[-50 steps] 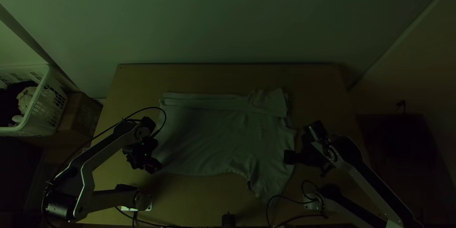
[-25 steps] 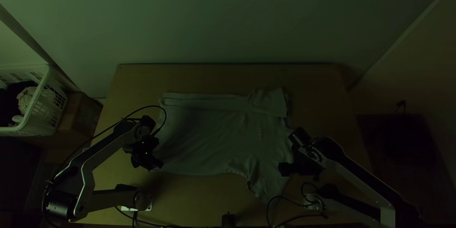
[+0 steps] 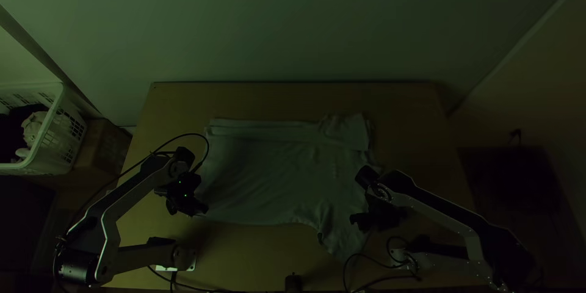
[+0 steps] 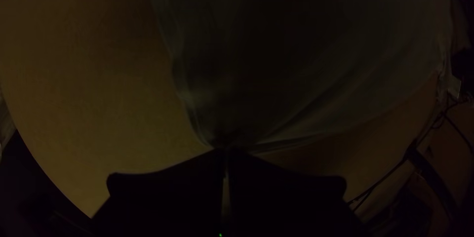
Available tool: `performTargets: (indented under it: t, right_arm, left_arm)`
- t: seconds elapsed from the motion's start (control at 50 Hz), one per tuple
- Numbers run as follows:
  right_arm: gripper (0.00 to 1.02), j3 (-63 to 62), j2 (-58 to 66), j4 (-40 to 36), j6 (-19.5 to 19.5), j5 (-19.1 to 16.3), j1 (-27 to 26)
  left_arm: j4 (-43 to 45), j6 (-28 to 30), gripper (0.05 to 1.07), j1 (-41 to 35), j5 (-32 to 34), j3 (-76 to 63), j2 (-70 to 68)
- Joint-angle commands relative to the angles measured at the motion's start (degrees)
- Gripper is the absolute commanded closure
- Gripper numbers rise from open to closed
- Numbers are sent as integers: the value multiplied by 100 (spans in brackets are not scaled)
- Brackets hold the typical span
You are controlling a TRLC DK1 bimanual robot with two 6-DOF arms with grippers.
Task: Fold the t-shirt
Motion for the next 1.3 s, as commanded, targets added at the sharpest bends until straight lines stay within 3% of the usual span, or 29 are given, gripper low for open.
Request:
performTargets:
  t: [0.0, 0.04, 0.22, 0.44, 0.78, 1.28]
  right_arm:
    - [73, 184, 136, 121, 124, 16, 153]
    - [100, 184, 92, 332, 132, 131, 153]
    - [100, 351, -330, 394, 273, 183, 285]
    - [100, 870, -936, 95, 194, 289, -330]
    - [100, 1309, -1016, -81, -369, 482, -1314]
    - [100, 2627, 241, 376, -993, 597, -2343]
  left_arm:
    - [-17, 142, 104, 82, -2, 10, -71]
    - [-8, 169, 104, 82, -2, 10, -71]
    - [-17, 178, 104, 187, -2, 133, -88]
    - [9, 142, 104, 416, 245, 538, -106]
    - [185, 98, 104, 820, 587, 1531, 61]
    - [194, -95, 105, 899, 587, 3148, 905]
